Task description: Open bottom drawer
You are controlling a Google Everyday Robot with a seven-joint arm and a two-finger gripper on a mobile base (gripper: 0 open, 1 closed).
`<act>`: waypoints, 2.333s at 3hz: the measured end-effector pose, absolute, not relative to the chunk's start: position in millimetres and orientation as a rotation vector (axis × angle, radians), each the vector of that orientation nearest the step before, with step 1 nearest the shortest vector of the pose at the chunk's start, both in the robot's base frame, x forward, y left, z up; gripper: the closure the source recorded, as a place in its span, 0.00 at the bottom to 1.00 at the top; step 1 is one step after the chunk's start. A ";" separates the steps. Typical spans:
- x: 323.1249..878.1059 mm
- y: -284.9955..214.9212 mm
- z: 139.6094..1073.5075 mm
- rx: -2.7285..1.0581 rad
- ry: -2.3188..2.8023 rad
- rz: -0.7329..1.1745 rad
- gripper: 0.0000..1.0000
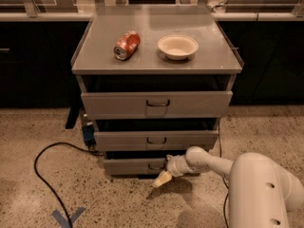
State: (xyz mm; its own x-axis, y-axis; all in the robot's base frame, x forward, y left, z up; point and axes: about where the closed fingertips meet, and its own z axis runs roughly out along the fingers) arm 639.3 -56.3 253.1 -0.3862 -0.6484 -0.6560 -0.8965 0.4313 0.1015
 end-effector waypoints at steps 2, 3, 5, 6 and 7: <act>654.5 -49.4 230.4 -1.298 2.175 0.630 0.00; 663.2 -40.2 218.7 -1.319 2.178 0.661 0.00; 678.1 -28.3 201.6 -1.348 2.187 0.697 0.00; 668.8 -25.7 193.3 -1.364 2.201 0.727 0.00; 668.7 -25.7 197.1 -1.364 2.201 0.728 0.00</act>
Offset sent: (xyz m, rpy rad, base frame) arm 0.0270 0.0102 -0.0351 -0.0044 0.0480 0.0163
